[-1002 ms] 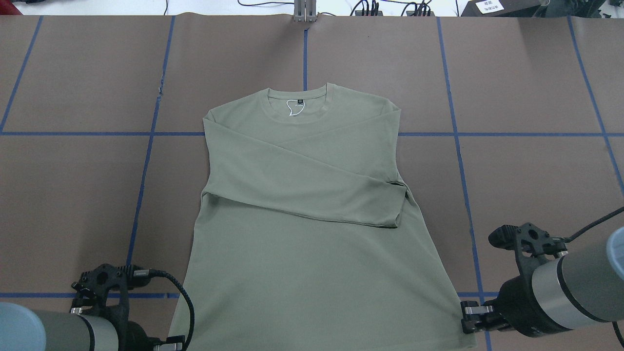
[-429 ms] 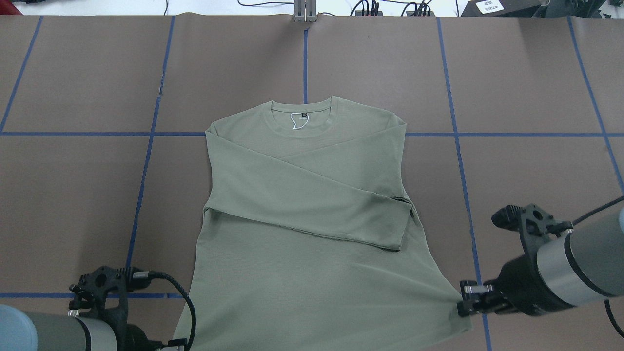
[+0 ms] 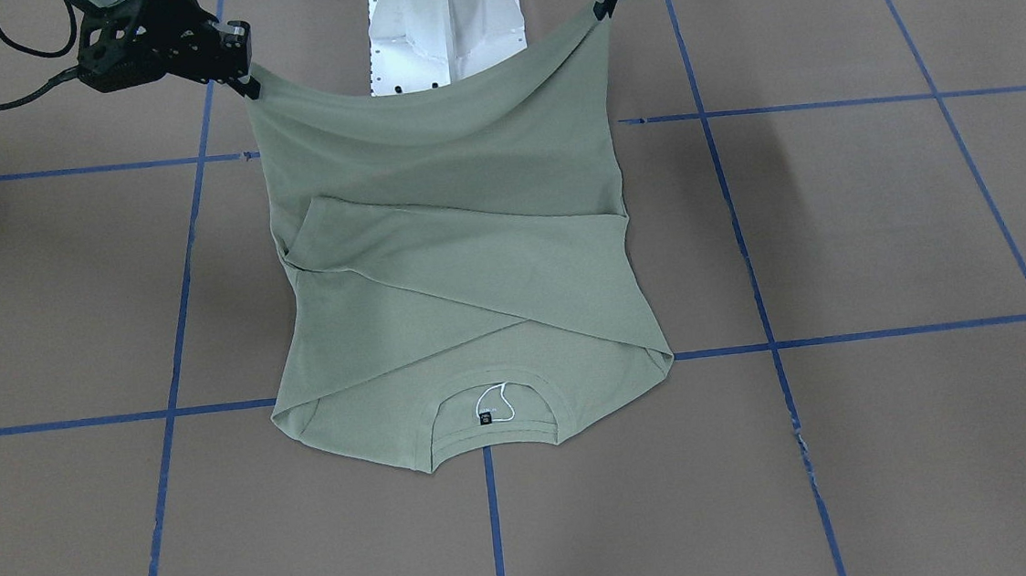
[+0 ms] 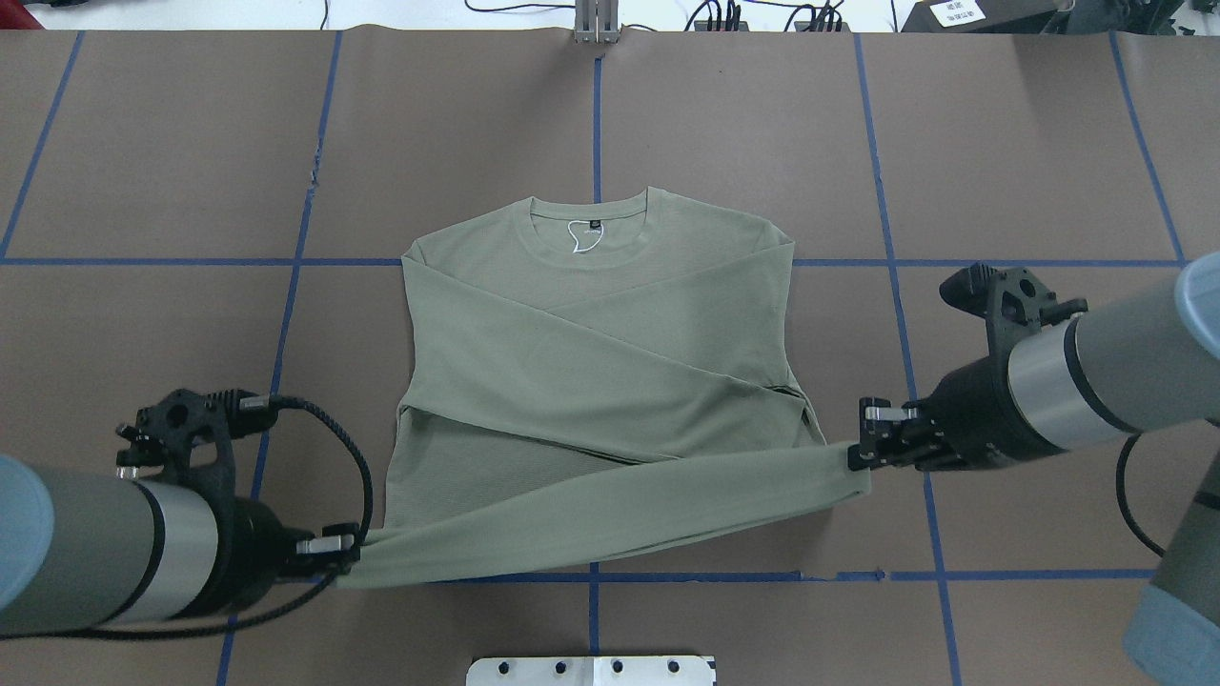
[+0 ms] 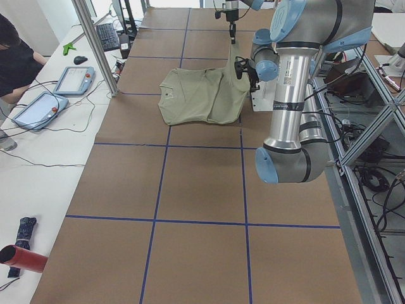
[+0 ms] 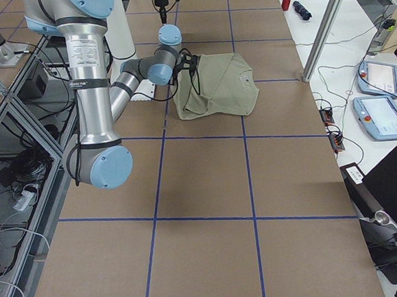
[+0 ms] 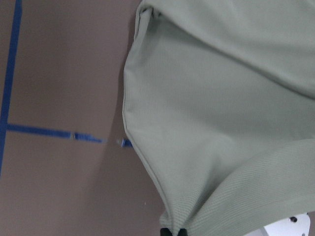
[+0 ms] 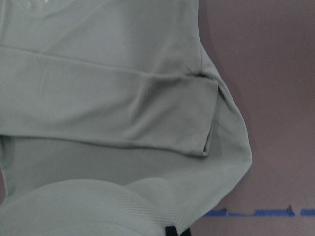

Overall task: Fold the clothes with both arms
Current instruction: 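Lift the hem with both grippers and pull it over toward the collar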

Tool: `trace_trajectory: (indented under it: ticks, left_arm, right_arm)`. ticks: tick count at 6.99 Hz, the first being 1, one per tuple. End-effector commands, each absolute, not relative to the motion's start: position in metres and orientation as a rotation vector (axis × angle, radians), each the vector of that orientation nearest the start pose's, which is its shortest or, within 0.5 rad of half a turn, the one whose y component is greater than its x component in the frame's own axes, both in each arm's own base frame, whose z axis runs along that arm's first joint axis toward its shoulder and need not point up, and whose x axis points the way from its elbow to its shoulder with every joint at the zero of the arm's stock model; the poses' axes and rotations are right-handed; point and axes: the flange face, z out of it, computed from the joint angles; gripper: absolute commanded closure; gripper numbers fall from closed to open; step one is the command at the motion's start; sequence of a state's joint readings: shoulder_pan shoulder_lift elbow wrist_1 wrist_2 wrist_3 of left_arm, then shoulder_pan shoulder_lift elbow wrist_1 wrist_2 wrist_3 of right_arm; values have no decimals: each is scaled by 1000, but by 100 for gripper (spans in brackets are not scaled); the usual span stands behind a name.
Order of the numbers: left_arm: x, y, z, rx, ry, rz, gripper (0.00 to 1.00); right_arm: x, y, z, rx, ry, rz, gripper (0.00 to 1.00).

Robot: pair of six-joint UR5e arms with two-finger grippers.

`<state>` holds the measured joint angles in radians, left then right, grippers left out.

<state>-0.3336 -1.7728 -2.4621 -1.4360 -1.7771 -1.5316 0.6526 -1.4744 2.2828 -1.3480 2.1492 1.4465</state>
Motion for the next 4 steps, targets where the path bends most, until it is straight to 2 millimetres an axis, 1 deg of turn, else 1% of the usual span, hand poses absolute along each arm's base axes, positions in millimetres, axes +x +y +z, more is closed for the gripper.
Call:
trace_trajectory:
  ticks: [1, 2, 3, 4]
  left_arm:
    - [351, -306, 215, 51, 928, -230, 100]
    - [361, -337, 213, 77, 911, -254, 100]
    - [360, -360, 212, 98, 904, -285, 100]
    - [357, -381, 214, 112, 888, -316, 100]
  right_arm:
    - [-278, -402, 257, 21, -1121, 244, 100]
    - [-283, -441, 256, 52, -1107, 267, 100]
    - [-299, -479, 249, 59, -1097, 295, 100]
    - [-313, -505, 242, 75, -1084, 315, 100]
